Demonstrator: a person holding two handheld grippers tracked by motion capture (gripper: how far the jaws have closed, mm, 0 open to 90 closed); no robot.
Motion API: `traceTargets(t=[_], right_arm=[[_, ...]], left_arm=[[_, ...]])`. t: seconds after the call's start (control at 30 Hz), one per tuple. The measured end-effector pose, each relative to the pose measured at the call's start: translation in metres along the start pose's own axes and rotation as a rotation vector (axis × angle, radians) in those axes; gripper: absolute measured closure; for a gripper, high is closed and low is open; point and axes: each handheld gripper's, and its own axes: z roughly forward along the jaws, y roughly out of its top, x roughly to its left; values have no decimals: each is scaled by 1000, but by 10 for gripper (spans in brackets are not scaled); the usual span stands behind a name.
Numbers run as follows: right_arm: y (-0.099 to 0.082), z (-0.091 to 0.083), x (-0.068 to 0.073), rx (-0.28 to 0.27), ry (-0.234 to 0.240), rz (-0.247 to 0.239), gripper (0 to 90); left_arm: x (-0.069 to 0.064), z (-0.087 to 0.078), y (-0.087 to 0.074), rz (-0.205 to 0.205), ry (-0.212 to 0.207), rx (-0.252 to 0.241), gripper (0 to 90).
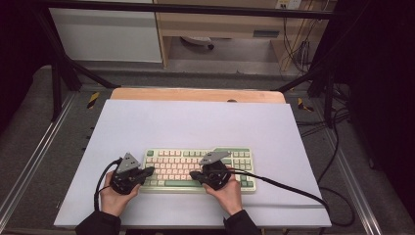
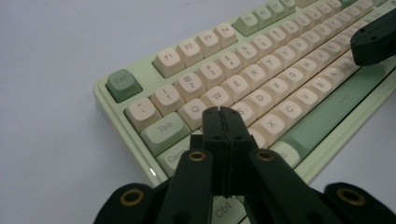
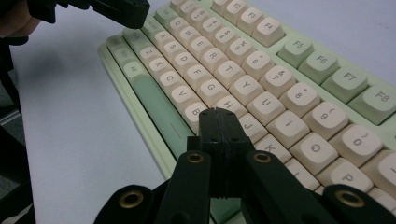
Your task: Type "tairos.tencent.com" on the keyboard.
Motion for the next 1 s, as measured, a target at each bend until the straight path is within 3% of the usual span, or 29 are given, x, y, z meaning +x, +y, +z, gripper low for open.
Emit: traceTargets(t=[1.0], right_arm=[[-35, -56, -37, -23, -80, 81, 900]], left_arm=[[-22, 15, 12, 24, -53, 2, 897]])
